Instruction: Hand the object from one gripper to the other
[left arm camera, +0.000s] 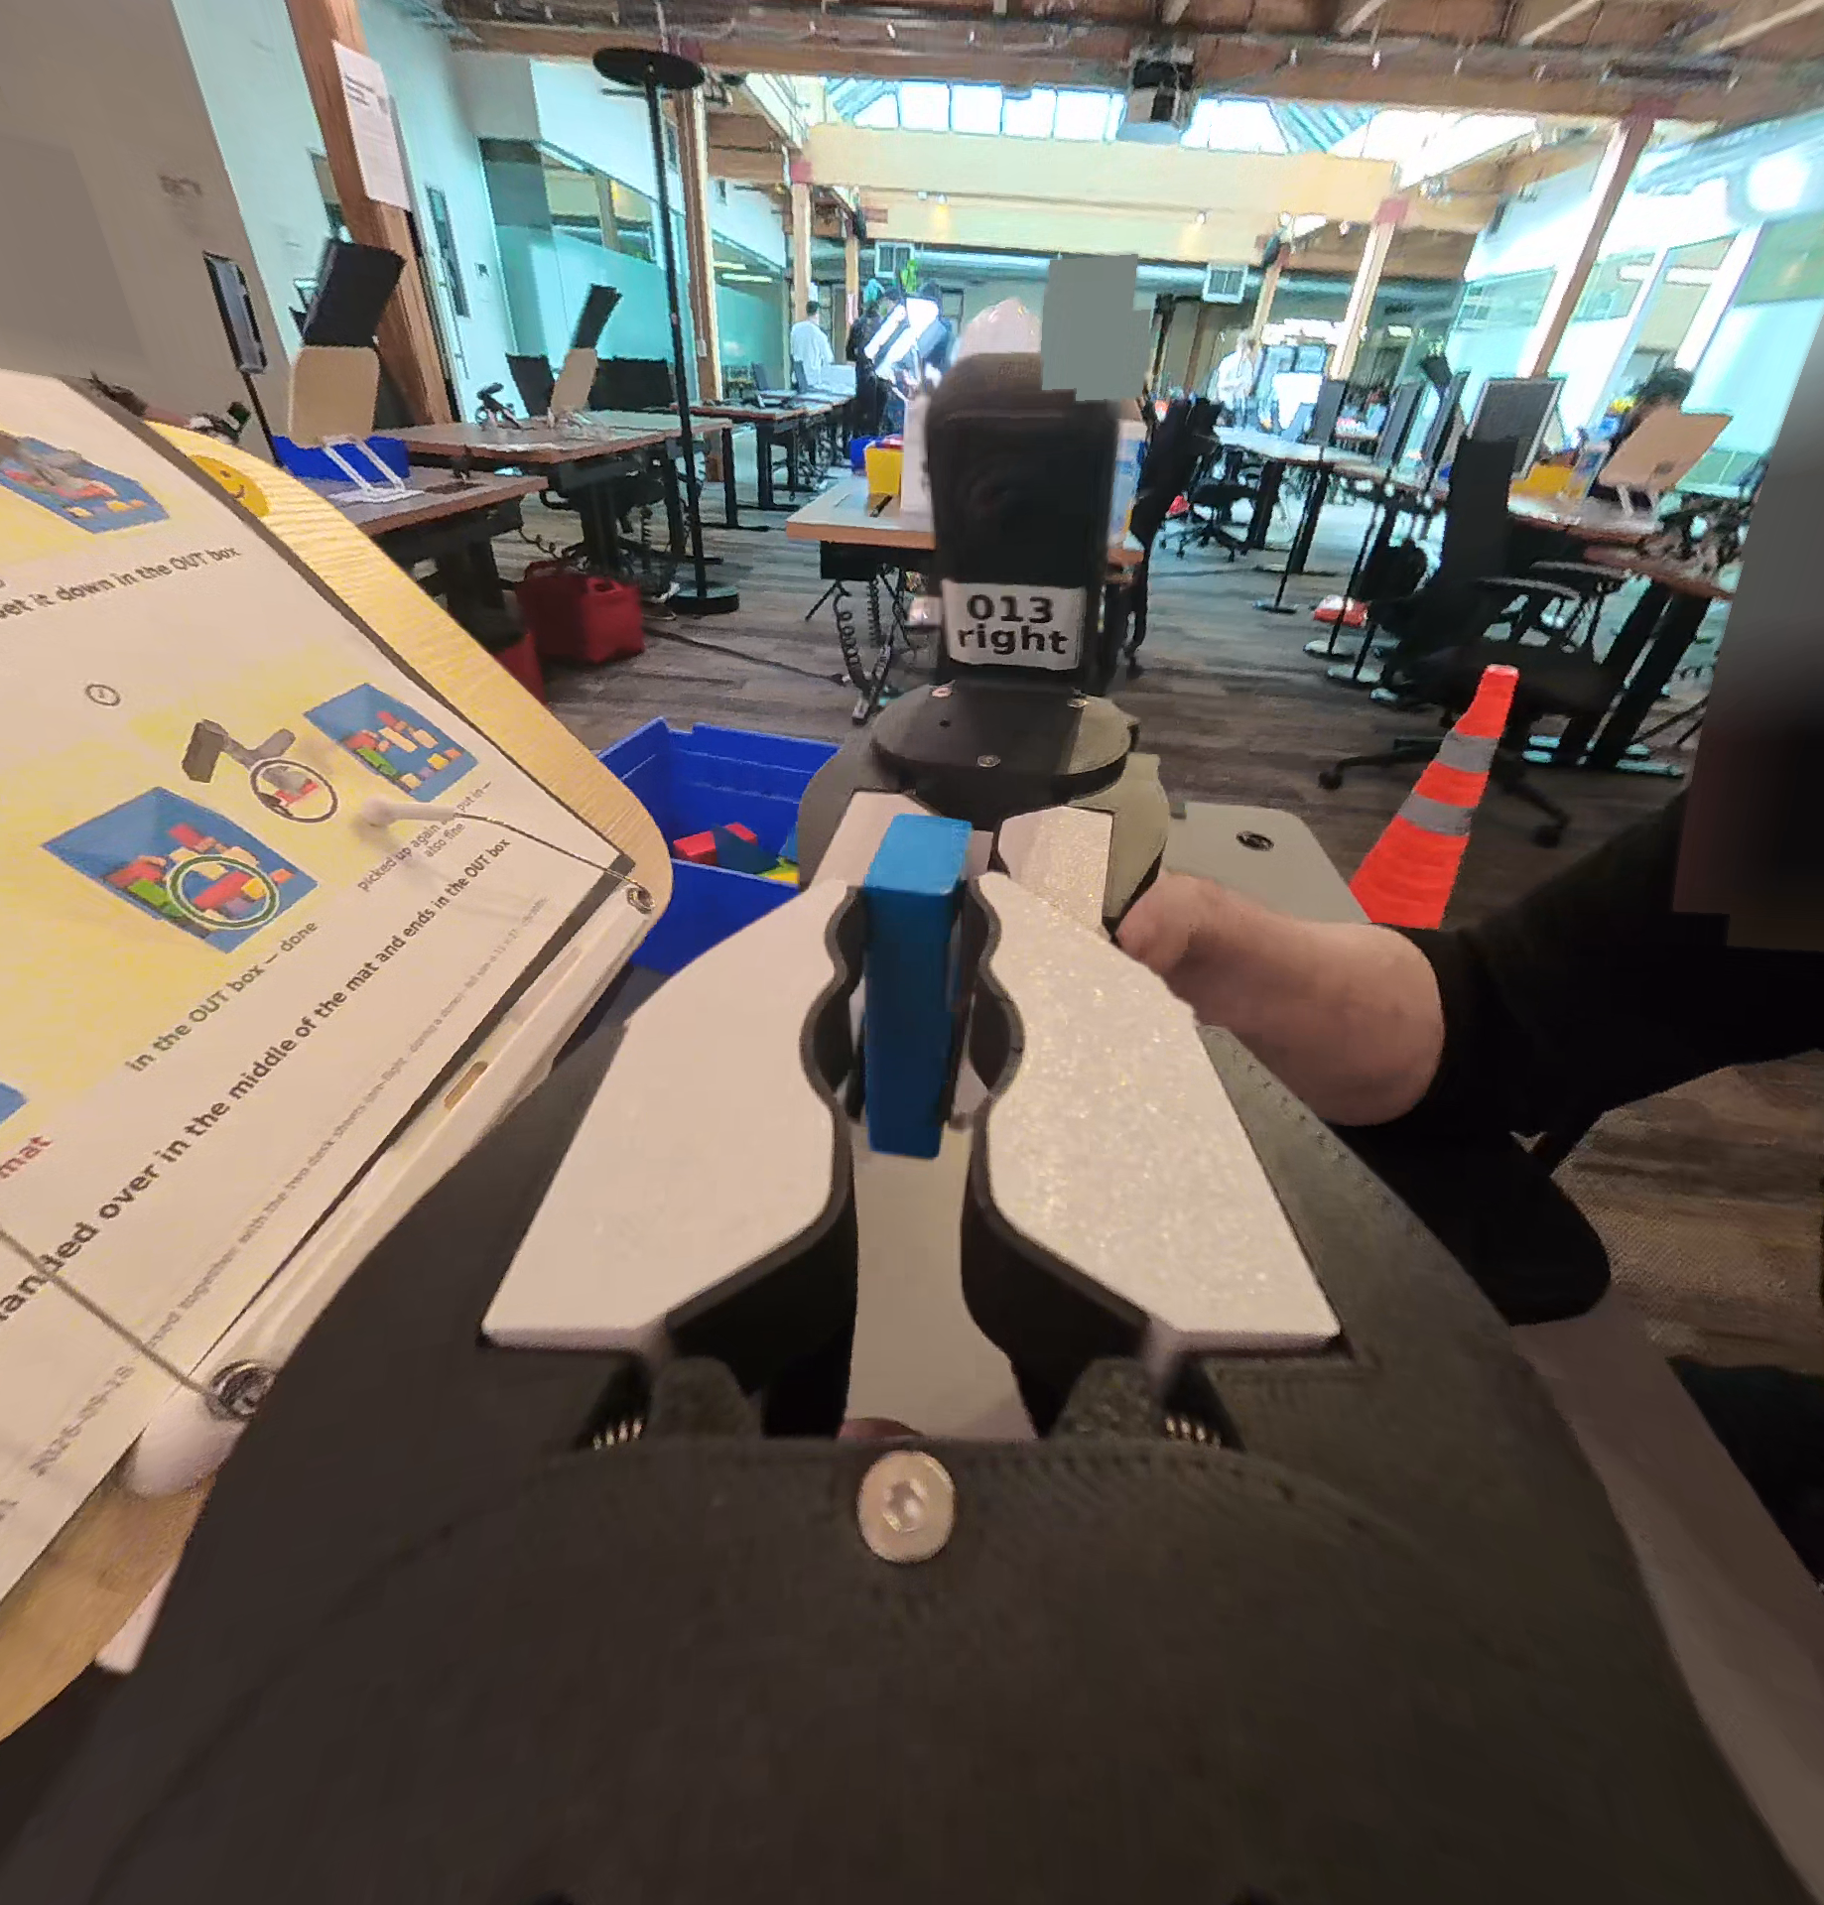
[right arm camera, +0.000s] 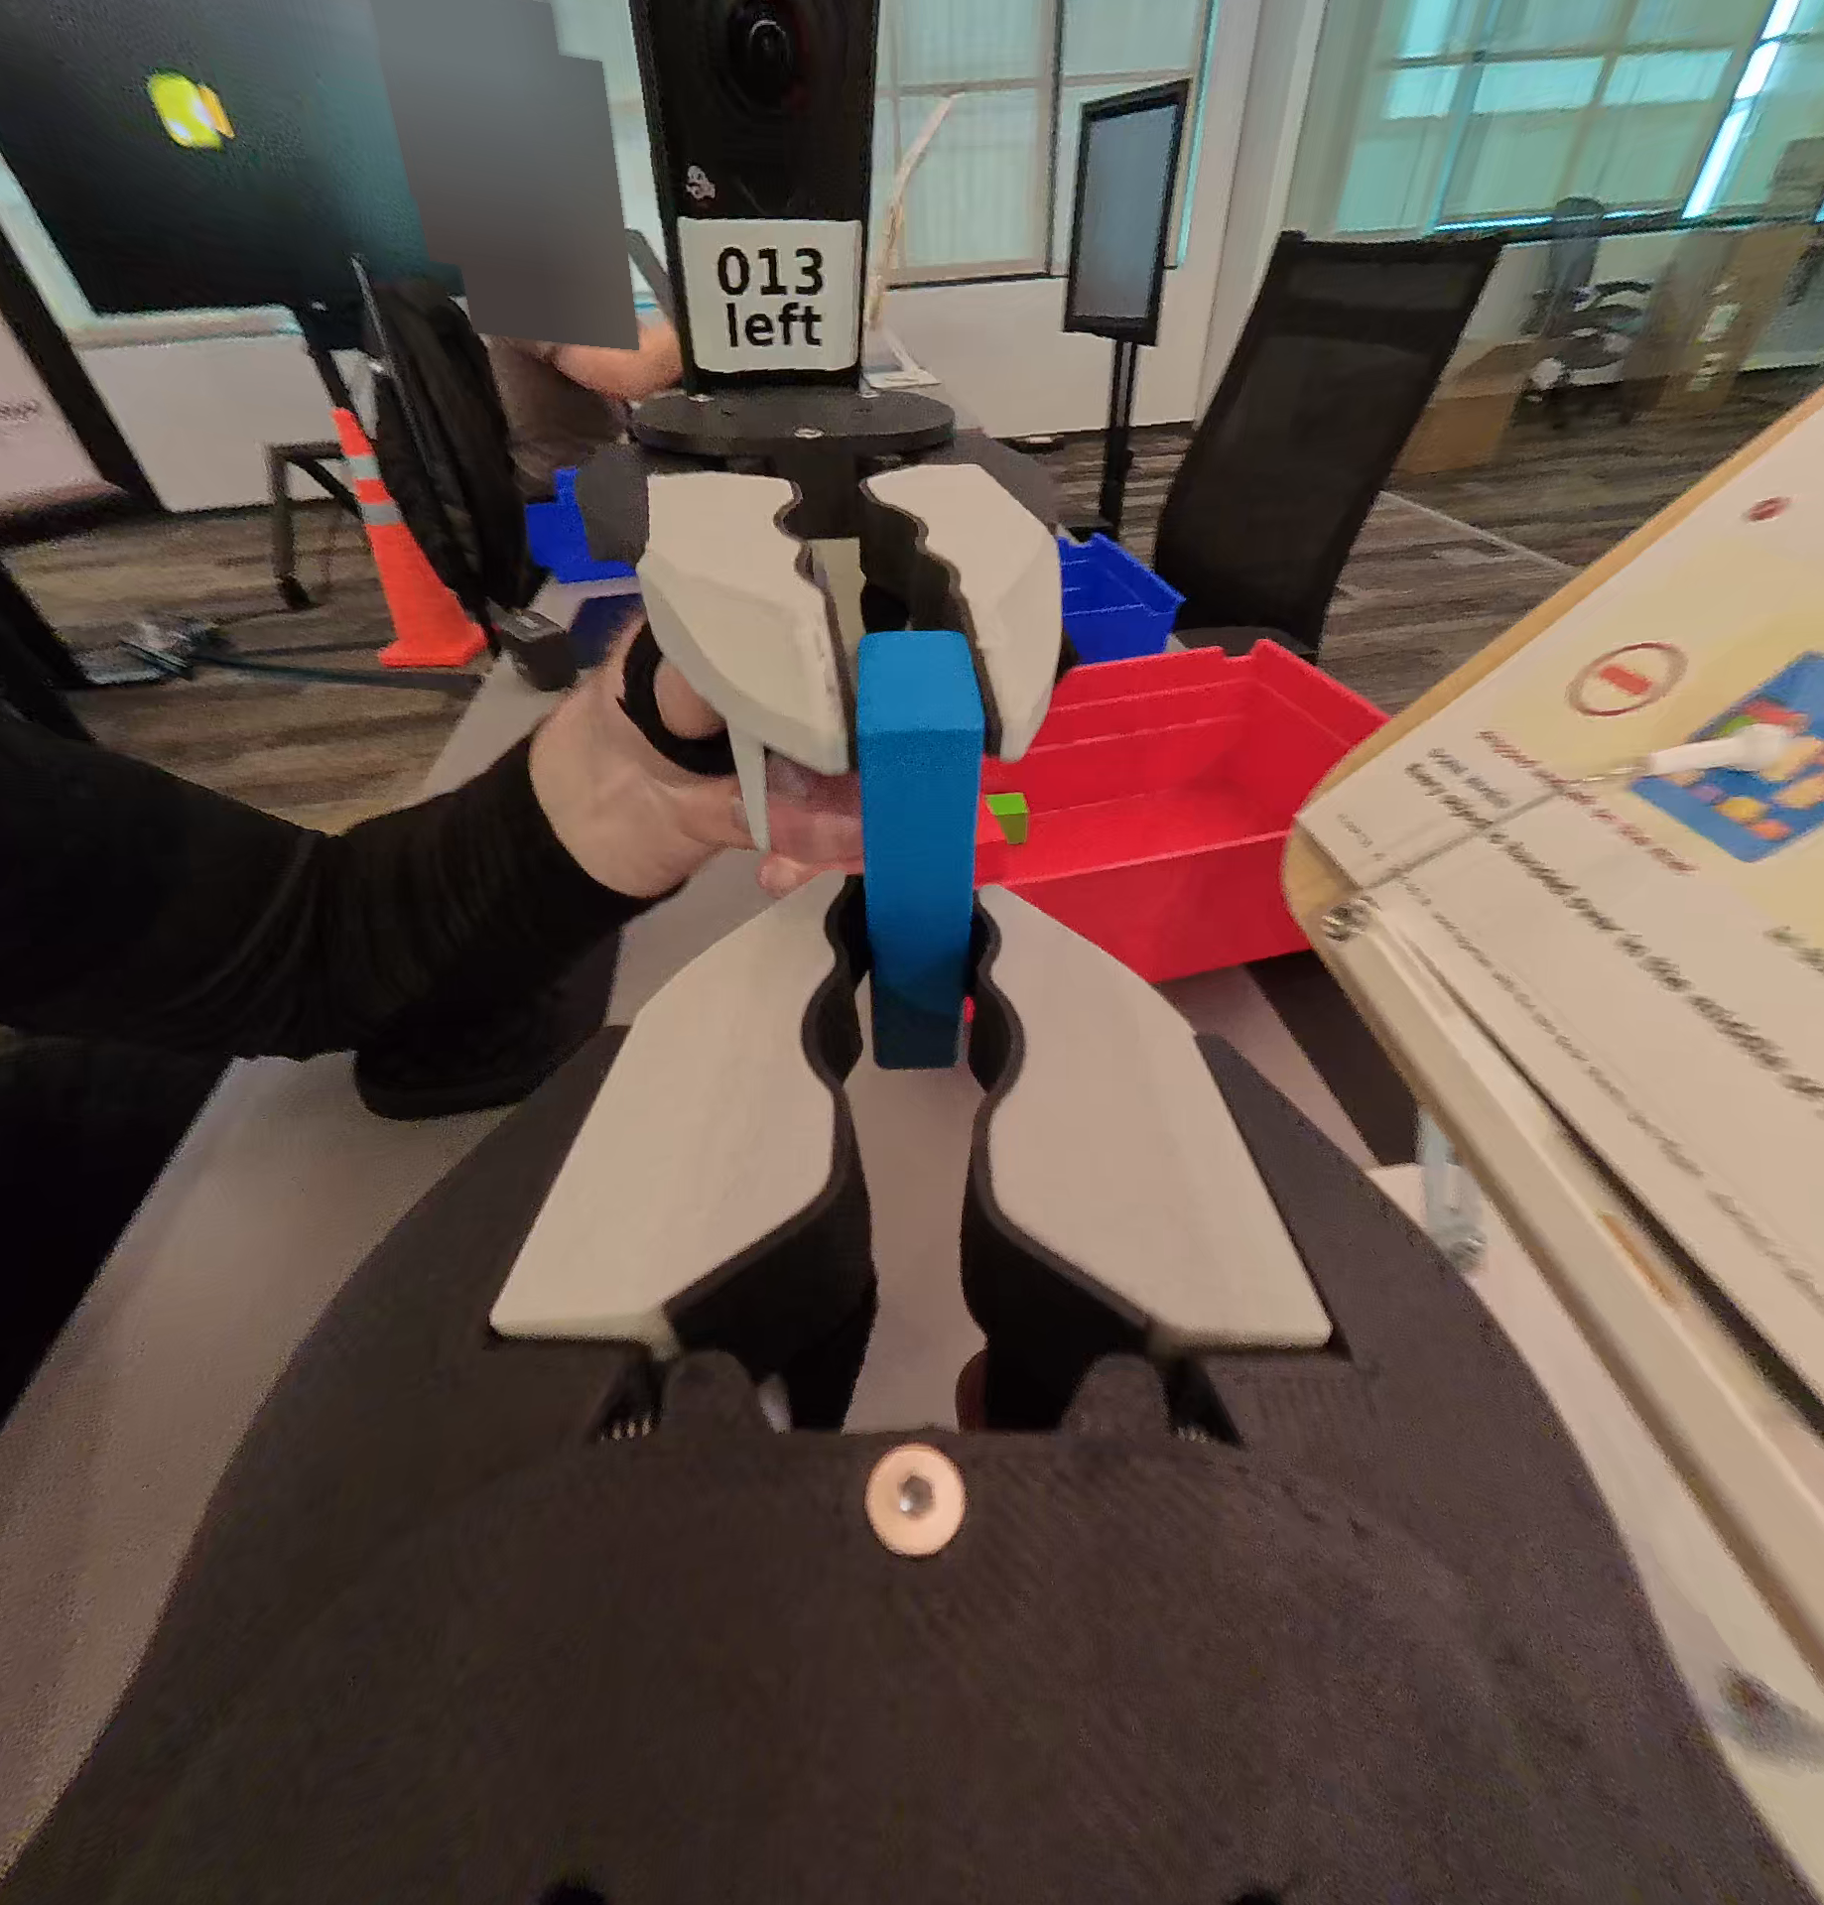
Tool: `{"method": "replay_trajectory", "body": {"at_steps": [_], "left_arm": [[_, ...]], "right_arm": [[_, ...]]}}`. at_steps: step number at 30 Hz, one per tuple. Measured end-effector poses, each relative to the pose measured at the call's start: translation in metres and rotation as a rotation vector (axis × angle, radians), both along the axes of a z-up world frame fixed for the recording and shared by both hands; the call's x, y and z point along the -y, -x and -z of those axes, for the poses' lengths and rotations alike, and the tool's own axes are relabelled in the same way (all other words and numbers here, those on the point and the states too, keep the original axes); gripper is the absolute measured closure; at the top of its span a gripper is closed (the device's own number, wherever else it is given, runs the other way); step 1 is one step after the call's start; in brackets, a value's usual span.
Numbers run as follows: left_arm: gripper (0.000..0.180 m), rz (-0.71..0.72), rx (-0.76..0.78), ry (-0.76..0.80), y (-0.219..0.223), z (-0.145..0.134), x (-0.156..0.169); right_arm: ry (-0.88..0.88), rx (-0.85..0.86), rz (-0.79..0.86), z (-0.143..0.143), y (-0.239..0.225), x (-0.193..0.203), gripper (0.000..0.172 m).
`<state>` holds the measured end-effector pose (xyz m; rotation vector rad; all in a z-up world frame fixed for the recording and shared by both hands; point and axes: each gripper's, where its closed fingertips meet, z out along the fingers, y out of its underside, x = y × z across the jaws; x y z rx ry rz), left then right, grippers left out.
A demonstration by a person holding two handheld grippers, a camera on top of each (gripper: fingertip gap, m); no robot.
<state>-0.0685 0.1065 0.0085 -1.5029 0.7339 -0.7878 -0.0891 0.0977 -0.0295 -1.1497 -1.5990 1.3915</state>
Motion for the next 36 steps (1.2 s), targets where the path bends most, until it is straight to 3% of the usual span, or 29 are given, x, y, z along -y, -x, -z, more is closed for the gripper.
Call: {"method": "replay_trajectory", "body": {"at_steps": [1,2,5,8,12,13,14,21,27,31,36], "left_arm": [[0.159,-0.025,0.016,0.000,0.004,-0.003,-0.002],[0.148,-0.052,0.021,-0.011,0.009,-0.007,-0.002],[0.145,-0.171,-0.074,-0.037,0.036,-0.011,-0.003],[0.140,-0.425,-0.246,-0.013,0.090,-0.002,-0.013],[0.138,-0.669,-0.447,0.170,0.165,0.036,-0.017],[0.137,-0.723,-0.504,0.229,0.183,0.049,-0.016],[0.136,-0.768,-0.551,0.300,0.201,0.063,-0.014],[0.124,-0.928,-0.704,0.744,0.301,0.159,0.018],[0.117,-1.029,-0.790,1.027,0.347,0.212,0.050],[0.112,-0.905,-0.906,1.160,0.343,0.234,0.076],[0.121,-0.714,-1.063,1.102,0.331,0.230,0.101]], "right_arm": [[-0.025,0.009,0.030,-0.002,-0.006,-0.010,0.157],[-0.041,0.016,0.066,-0.006,-0.016,-0.023,0.157],[-0.086,0.081,0.342,-0.004,-0.062,-0.105,0.157],[-0.050,0.232,0.660,0.028,-0.132,-0.197,0.157],[0.150,0.409,0.937,0.096,-0.209,-0.272,0.155],[0.163,0.442,0.998,0.109,-0.223,-0.284,0.140],[0.176,0.465,1.032,0.118,-0.232,-0.290,0.129],[0.140,0.377,0.995,0.090,-0.222,-0.282,0.136],[0.094,0.401,0.949,0.091,-0.203,-0.273,0.136],[0.073,0.397,0.931,0.087,-0.197,-0.269,0.137],[0.073,0.371,0.920,0.081,-0.195,-0.266,0.137]]}}
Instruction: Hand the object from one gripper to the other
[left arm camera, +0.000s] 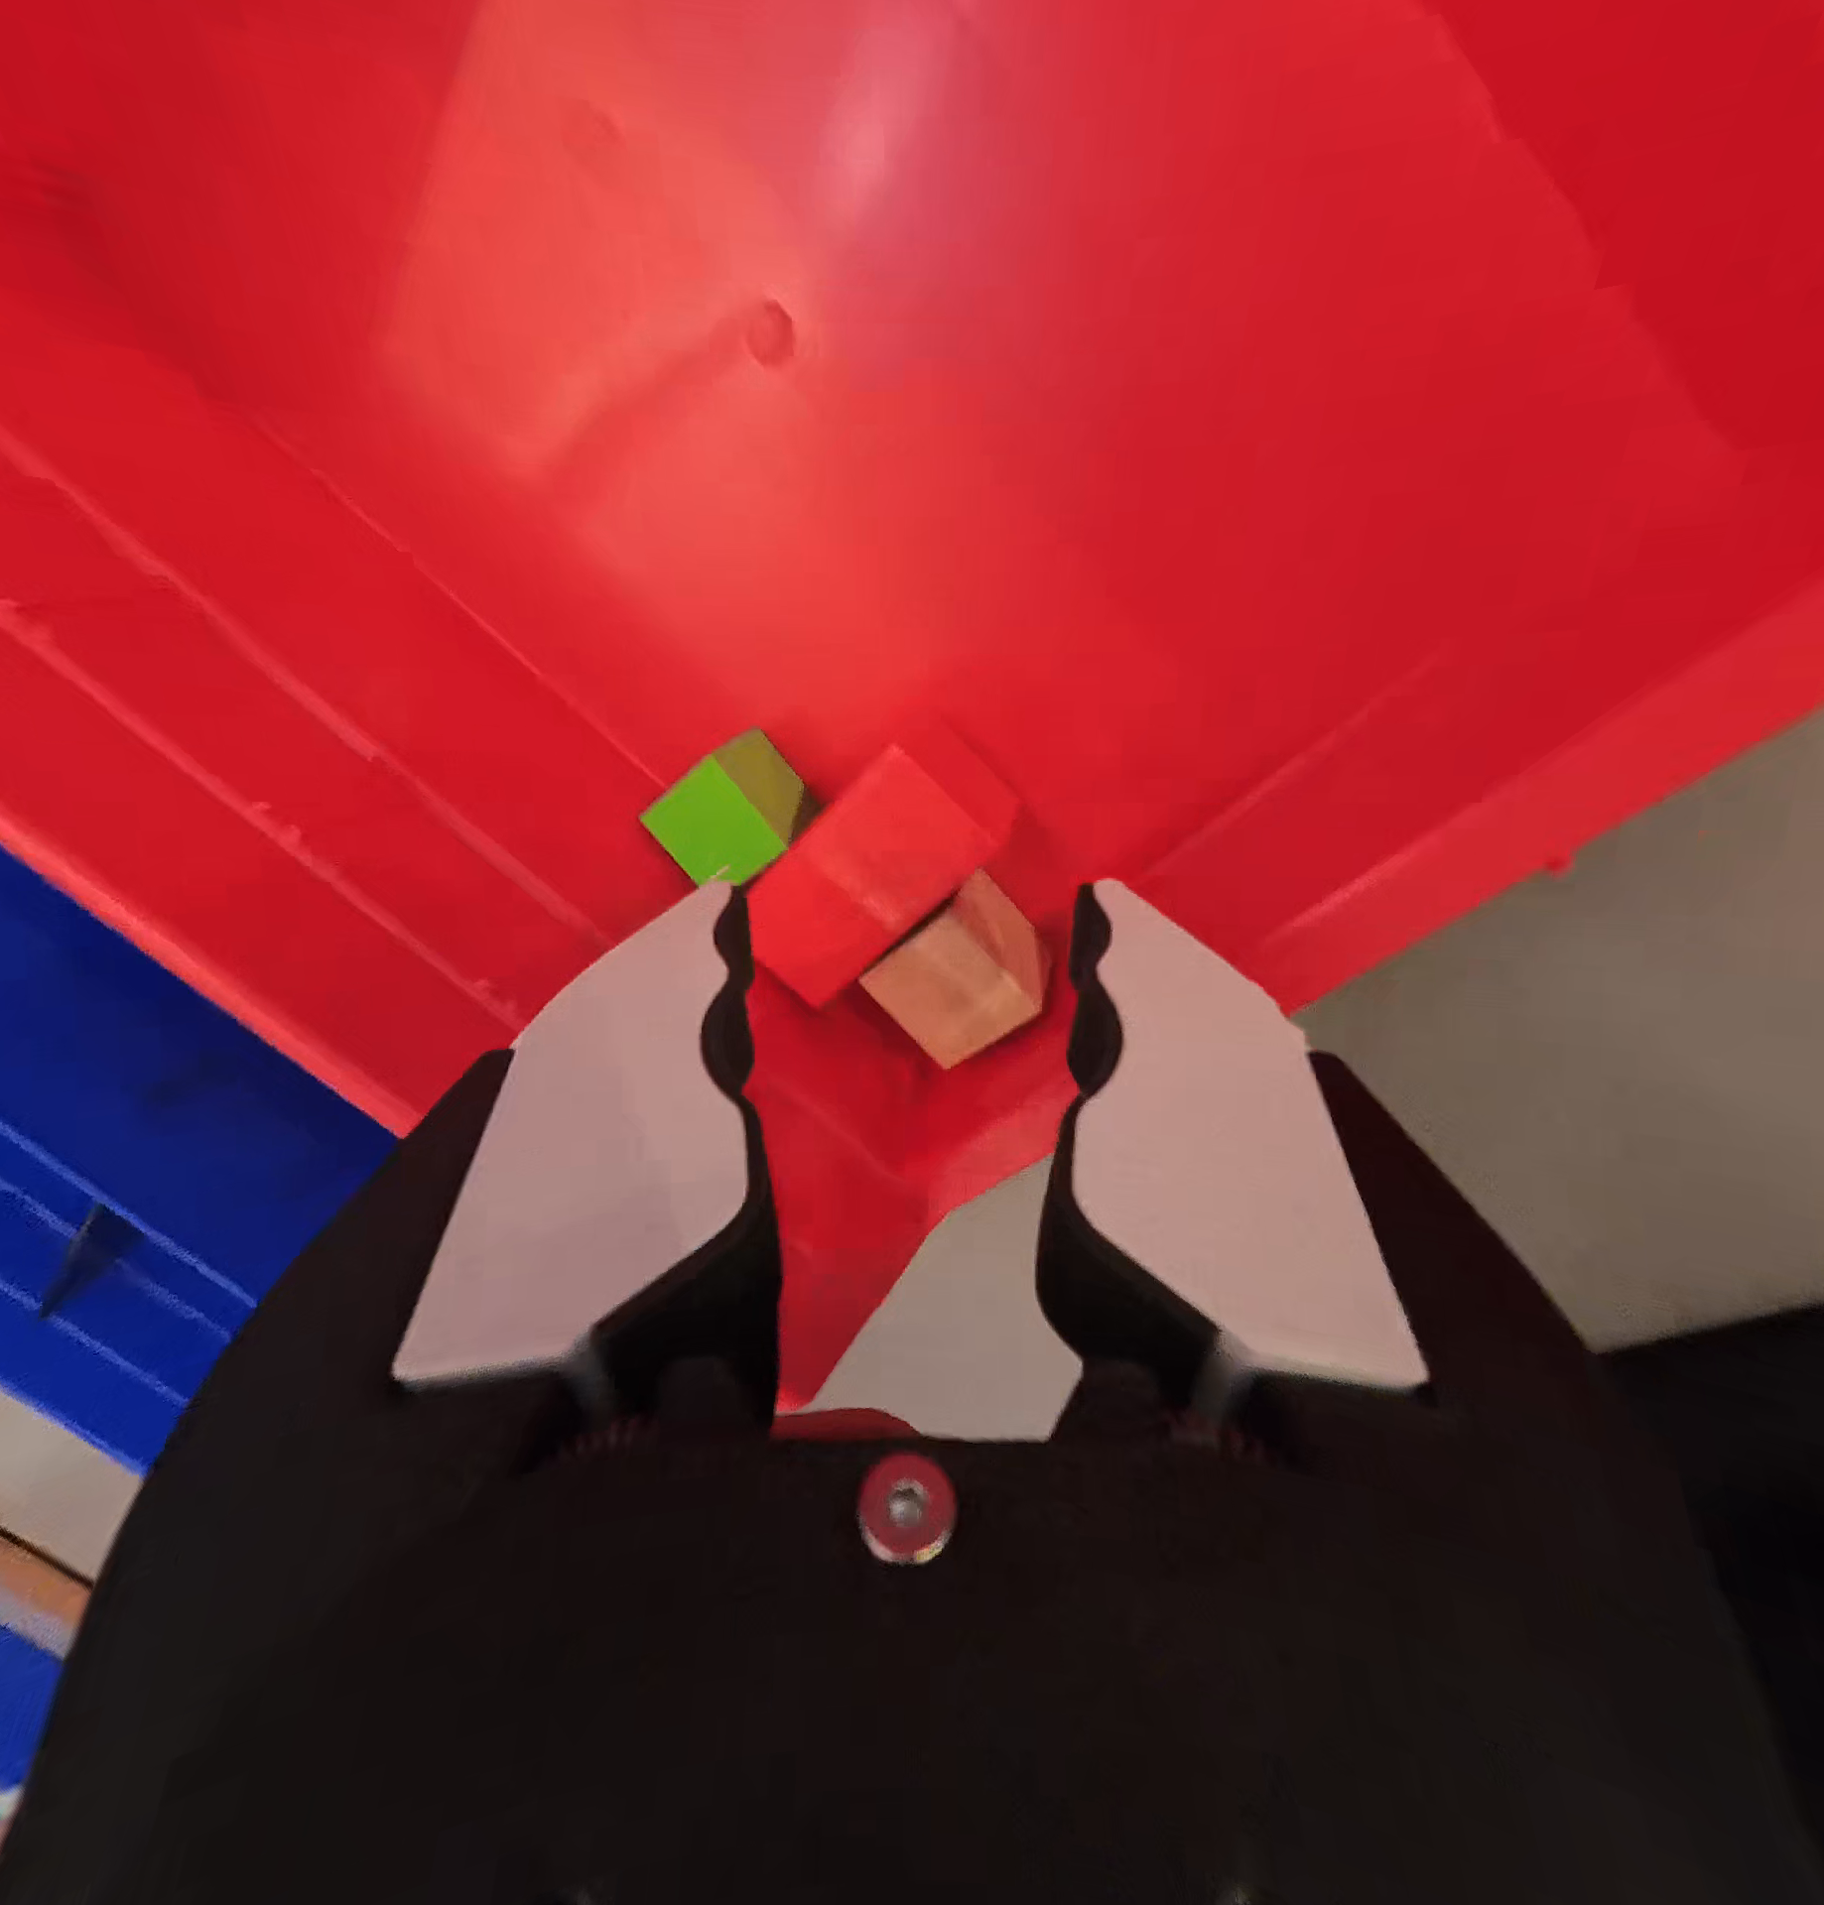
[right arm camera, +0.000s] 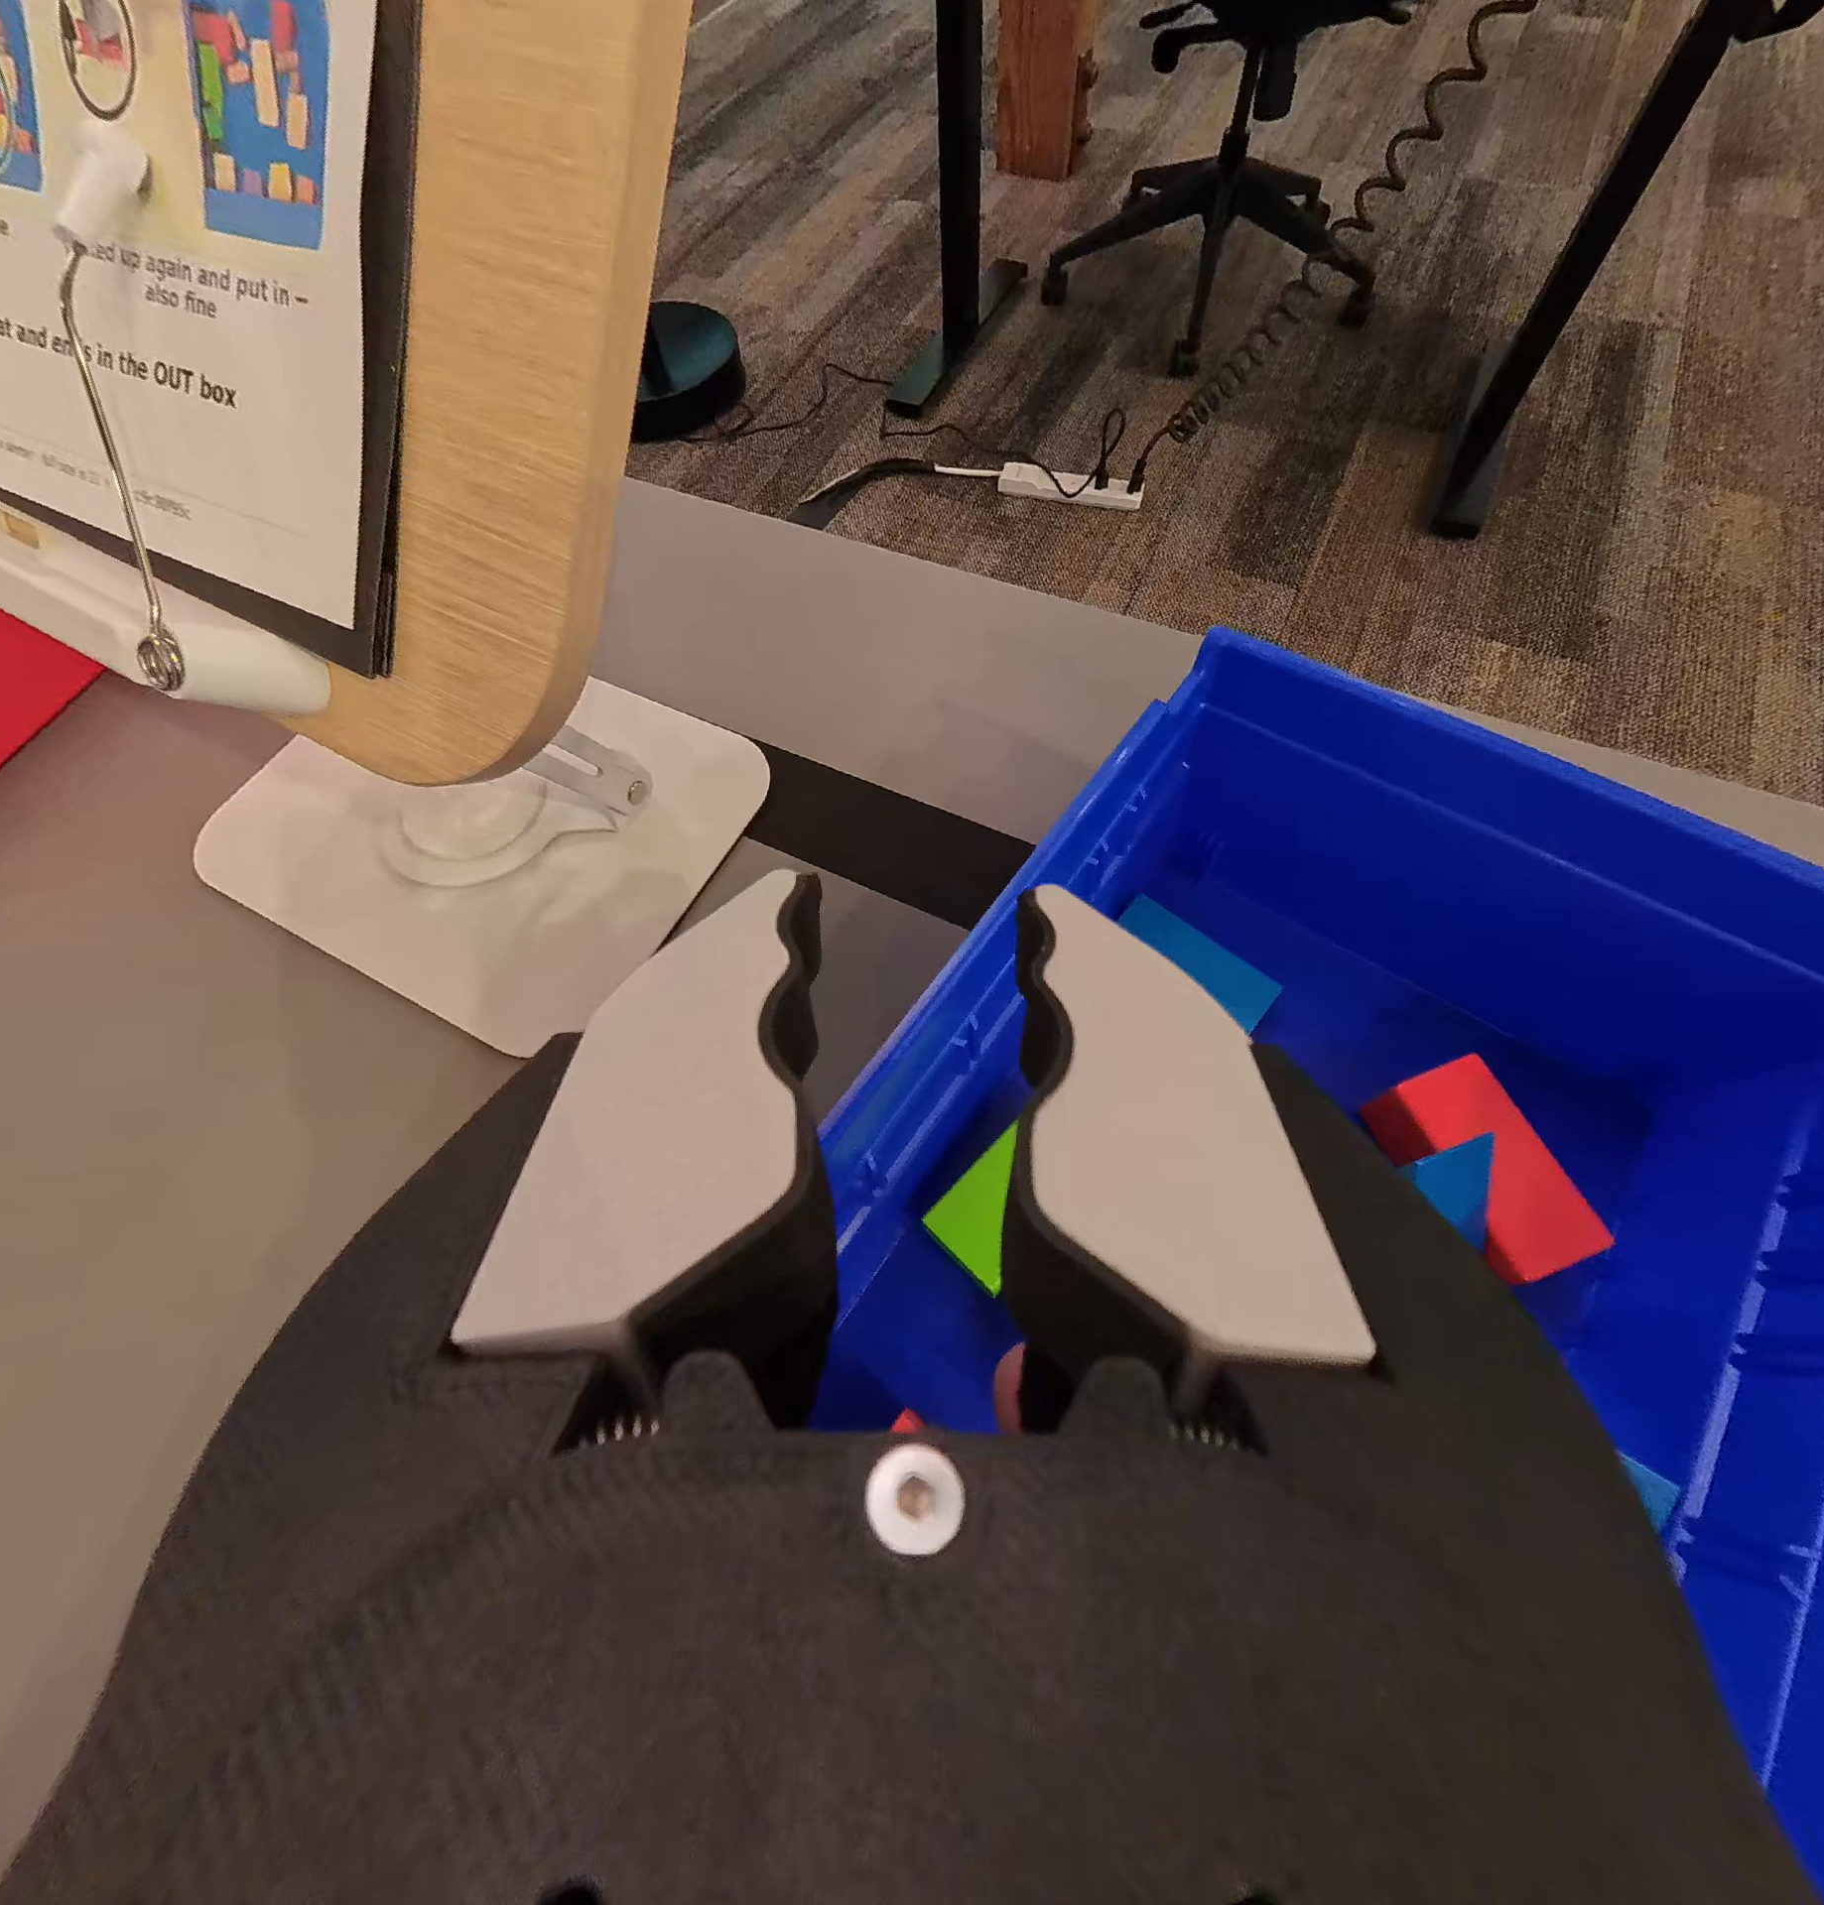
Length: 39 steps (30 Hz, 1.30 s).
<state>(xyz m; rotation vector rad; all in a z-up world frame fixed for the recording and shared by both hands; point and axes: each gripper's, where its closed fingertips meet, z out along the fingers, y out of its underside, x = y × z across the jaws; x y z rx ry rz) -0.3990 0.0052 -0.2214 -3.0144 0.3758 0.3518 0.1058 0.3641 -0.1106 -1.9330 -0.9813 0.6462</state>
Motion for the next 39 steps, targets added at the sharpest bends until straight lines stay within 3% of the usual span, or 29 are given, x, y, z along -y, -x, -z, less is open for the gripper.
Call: {"method": "replay_trajectory", "body": {"at_steps": [5,9,13,18,21,23,24,27,30,33,35,39], "left_arm": [[0.119,0.051,-0.013,0.089,0.008,0.024,0.008],[0.138,0.084,-0.068,0.116,0.009,0.032,-0.003],[0.141,0.131,-0.071,0.089,0.006,0.034,-0.012],[0.143,0.033,-0.024,0.002,0.006,0.032,-0.030],[0.143,0.099,0.105,-0.118,-0.021,0.022,-0.049],[0.139,0.129,0.091,-0.081,-0.025,0.025,-0.046],[0.126,0.123,0.063,-0.033,-0.022,0.031,-0.042],[0.145,0.131,0.095,0.007,-0.027,0.044,-0.044],[0.145,0.180,0.043,-0.006,-0.028,0.039,-0.050],[0.145,0.207,0.127,-0.210,-0.046,0.005,-0.070],[0.145,0.277,0.194,-0.408,-0.069,-0.038,-0.086],[0.145,0.426,0.538,-0.818,-0.162,-0.141,-0.110]], "right_arm": [[-0.002,-0.015,-0.006,-0.004,0.000,0.001,0.137],[-0.007,-0.031,-0.008,-0.007,-0.002,0.001,0.138],[-0.006,-0.043,-0.012,-0.009,-0.002,0.002,0.138],[-0.014,-0.050,-0.015,-0.011,-0.001,0.003,0.139],[-0.014,-0.049,-0.014,-0.012,-0.001,0.003,0.139],[-0.012,-0.050,-0.015,-0.011,0.000,0.003,0.139],[-0.011,-0.050,-0.016,-0.011,0.000,0.004,0.139],[-0.015,-0.044,-0.025,-0.012,0.003,0.006,0.139],[-0.040,-0.058,-0.058,-0.022,0.010,0.014,0.139],[-0.110,-0.175,-0.192,-0.059,0.031,0.044,0.138],[-0.127,-0.284,-0.370,-0.089,0.056,0.084,0.133],[-0.392,-0.256,-0.623,-0.112,0.115,0.164,0.098]]}}
